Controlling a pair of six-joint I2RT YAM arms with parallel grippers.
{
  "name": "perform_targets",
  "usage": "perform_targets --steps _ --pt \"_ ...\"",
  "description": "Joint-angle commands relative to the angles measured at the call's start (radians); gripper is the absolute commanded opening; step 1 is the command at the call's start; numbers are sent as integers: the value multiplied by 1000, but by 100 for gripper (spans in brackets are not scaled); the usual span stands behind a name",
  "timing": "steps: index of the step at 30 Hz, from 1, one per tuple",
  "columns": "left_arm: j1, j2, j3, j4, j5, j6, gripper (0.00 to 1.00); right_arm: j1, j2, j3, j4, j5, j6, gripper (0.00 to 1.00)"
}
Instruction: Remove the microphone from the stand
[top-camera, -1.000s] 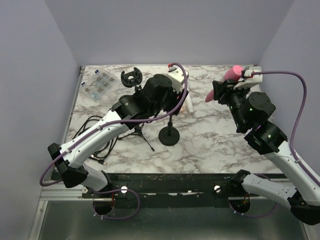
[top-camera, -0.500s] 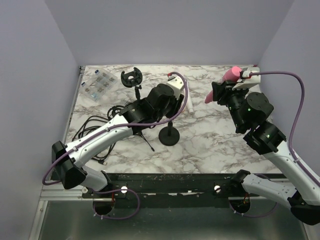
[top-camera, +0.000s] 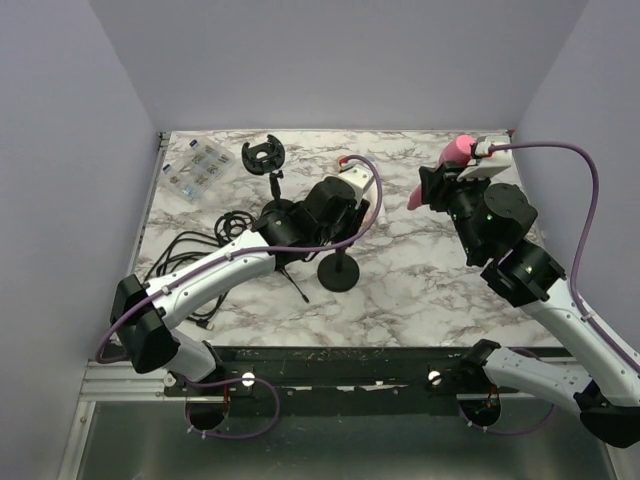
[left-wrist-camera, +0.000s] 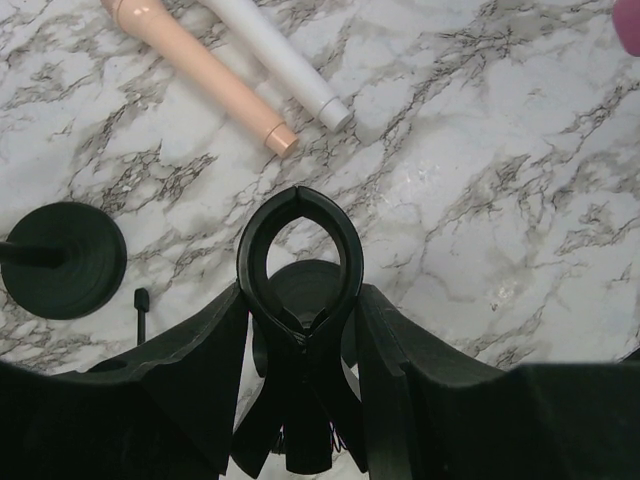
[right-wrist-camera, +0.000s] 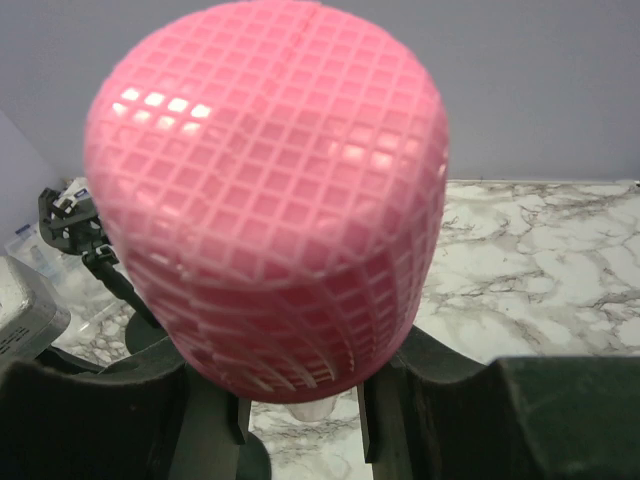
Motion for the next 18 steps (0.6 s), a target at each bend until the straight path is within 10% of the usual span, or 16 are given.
perform_targets --steps 1,7,18 --pt "5 8 30 -127 26 5 63 -1 8 -18 18 14 8 1" --pt "11 -86 148 -149 100 74 93 -1 46 -36 18 14 14 1" --pt "25 -402 142 -62 34 264 99 -1 110 -121 -240 42 169 1"
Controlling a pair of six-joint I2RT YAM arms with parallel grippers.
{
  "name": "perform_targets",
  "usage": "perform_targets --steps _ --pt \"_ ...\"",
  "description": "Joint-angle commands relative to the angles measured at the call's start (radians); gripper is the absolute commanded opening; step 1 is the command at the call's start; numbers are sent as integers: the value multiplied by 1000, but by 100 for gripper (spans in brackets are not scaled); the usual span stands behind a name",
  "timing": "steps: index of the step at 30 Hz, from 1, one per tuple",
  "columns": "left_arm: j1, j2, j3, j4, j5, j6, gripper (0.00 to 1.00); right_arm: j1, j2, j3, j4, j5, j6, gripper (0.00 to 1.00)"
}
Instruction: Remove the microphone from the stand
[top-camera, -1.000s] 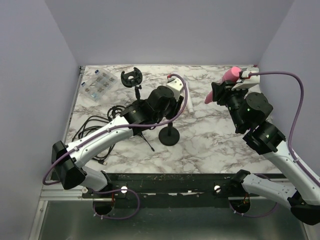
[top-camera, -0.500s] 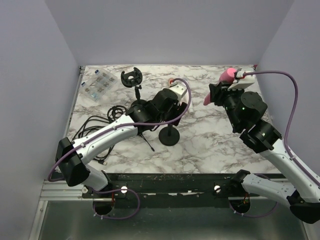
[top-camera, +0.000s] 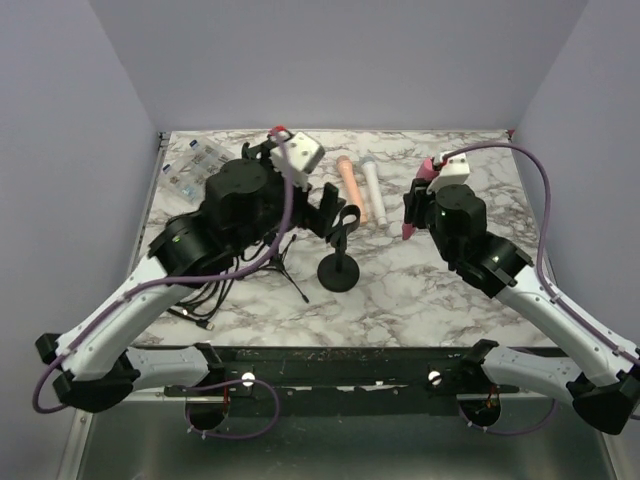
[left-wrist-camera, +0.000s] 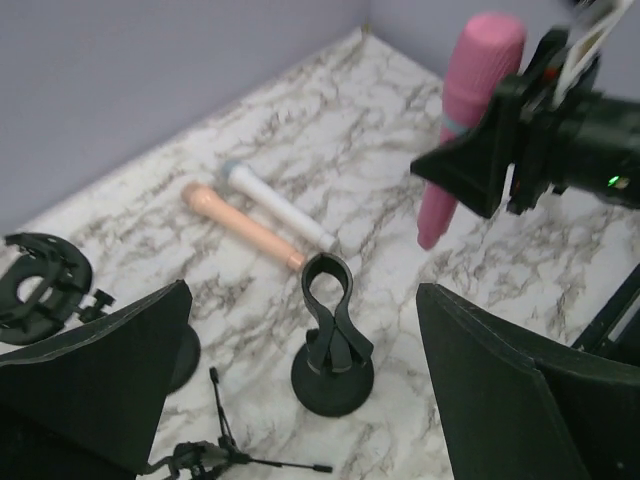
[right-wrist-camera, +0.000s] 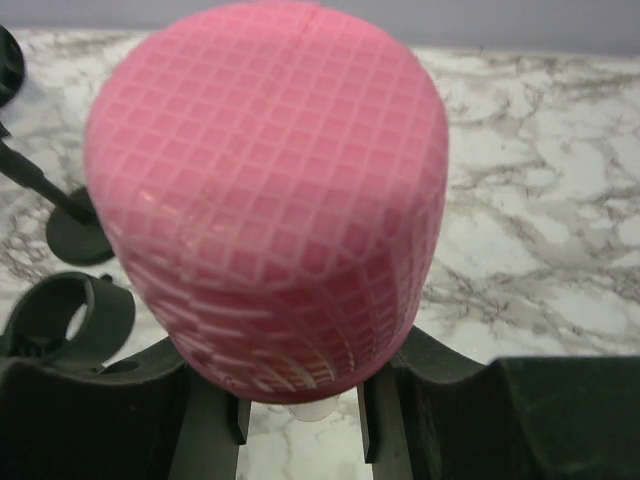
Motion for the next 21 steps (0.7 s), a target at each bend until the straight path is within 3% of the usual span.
perform_targets --steps 1,8,13,21 --pt "10 -196 -140 122 -72 141 99 -1 30 -58 -173 22 127 1" --pt "12 -487 -498 468 -225 220 99 -3 230 -62 -313 13 283 1" --pt "15 -577 -577 554 -280 226 98 -31 449 -11 -321 91 271 1" --pt "15 -622 -643 618 -296 229 99 -177 679 97 -262 -2 229 1"
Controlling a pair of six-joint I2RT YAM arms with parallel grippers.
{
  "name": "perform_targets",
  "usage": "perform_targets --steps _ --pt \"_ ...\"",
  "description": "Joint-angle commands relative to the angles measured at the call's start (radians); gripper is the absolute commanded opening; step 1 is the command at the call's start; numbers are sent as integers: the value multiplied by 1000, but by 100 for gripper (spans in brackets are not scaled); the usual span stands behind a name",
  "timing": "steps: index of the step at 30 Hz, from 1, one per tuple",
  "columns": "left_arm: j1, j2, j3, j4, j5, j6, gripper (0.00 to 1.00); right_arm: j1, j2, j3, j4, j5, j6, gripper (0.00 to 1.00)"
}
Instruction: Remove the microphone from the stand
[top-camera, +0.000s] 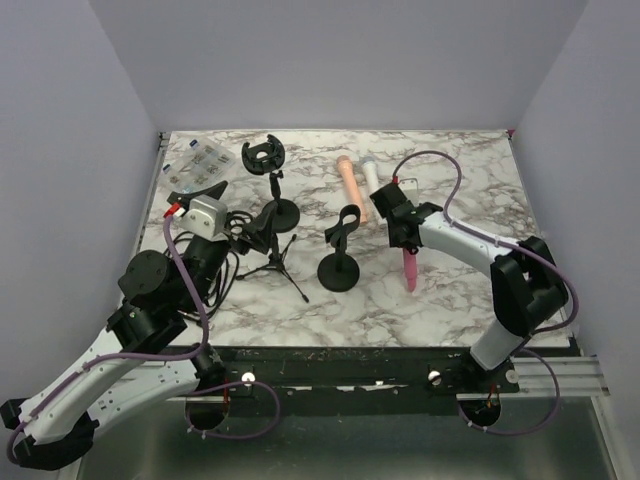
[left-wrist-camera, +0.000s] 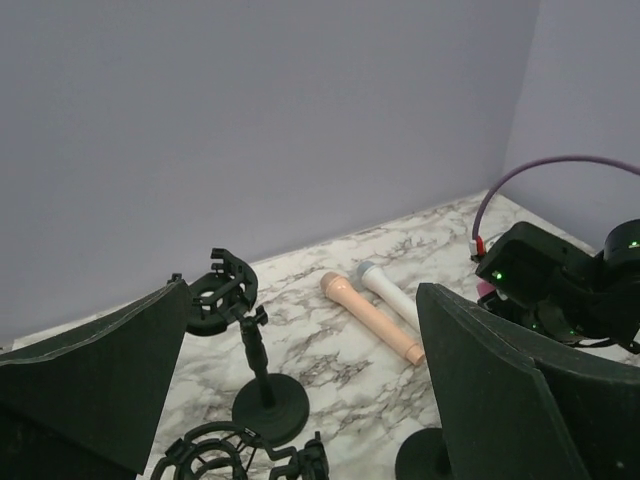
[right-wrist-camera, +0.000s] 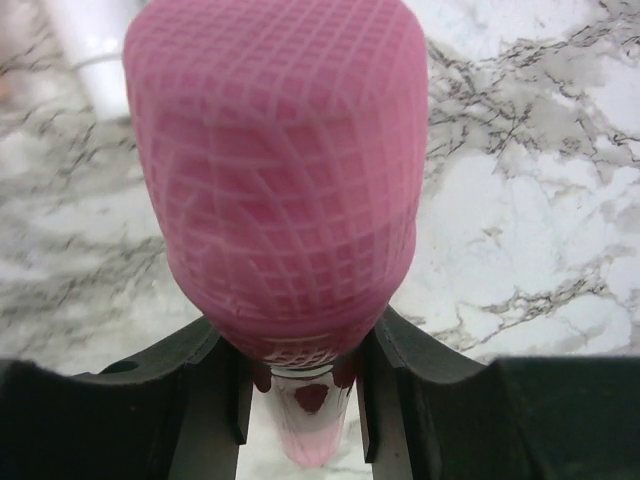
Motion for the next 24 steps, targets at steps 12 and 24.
perform_targets --steps 12,24 --pt "4 -55 -8 80 -16 -15 99 -185 328 280 161 23 -129 1" --pt "4 -61 -22 101 -42 6 99 -262 625 613 213 -120 -311 12"
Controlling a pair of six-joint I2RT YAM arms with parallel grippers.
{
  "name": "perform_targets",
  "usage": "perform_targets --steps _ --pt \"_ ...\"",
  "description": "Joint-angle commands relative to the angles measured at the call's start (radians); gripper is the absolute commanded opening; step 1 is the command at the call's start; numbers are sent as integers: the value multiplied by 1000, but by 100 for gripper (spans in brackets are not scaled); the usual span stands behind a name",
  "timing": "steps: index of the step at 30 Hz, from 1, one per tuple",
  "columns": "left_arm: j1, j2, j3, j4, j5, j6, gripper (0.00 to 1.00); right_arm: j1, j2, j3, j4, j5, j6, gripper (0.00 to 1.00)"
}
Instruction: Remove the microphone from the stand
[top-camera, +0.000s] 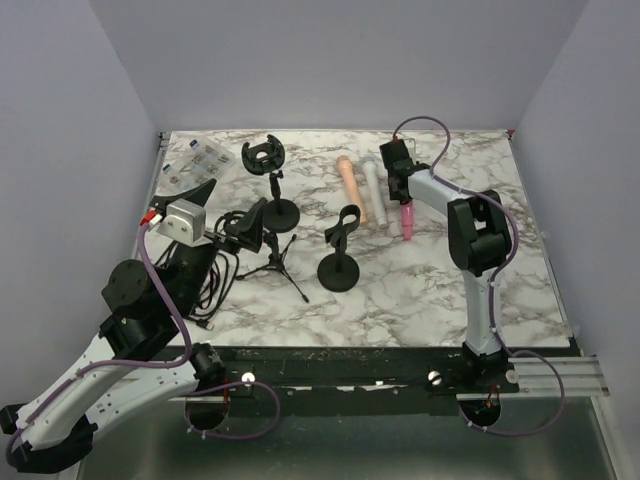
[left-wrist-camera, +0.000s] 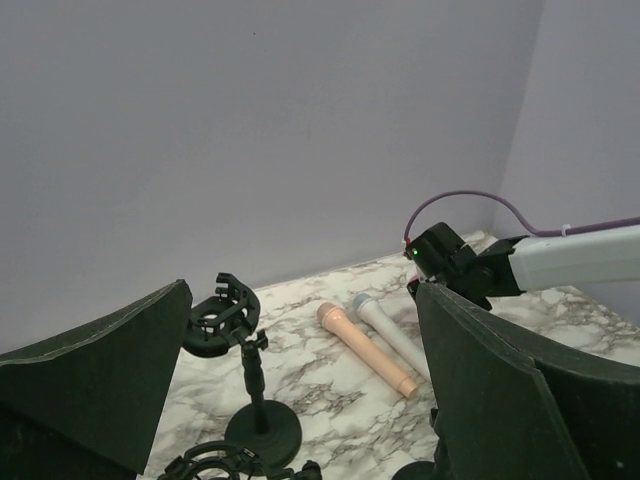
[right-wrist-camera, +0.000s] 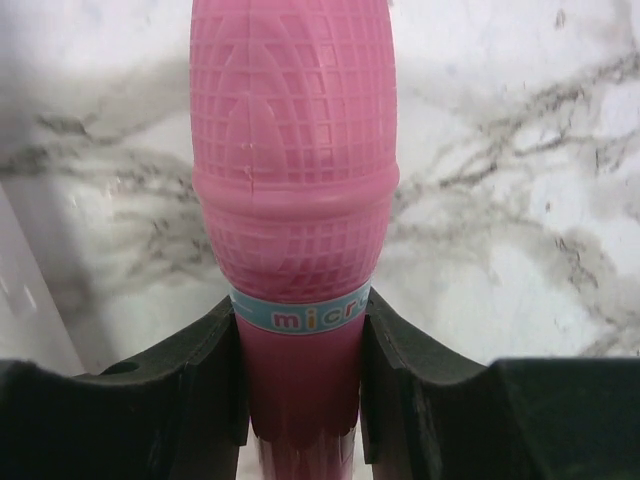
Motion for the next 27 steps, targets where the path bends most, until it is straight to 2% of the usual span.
perform_targets --steps 1,9,16,22,27 --pt "4 -8 -14 26 -26 15 99 -16 82 100 26 -69 -71 14" --pt "4 -3 -19 33 -27 19 99 -24 141 176 26 -157 -90 27" --pt "5 9 -20 31 -26 20 99 -25 142 176 26 -199 -66 38" --pt "5 16 -18 26 -15 12 99 -24 125 165 25 -221 -56 58" --pt "4 20 -18 24 -14 12 98 -24 112 174 14 -226 -53 65"
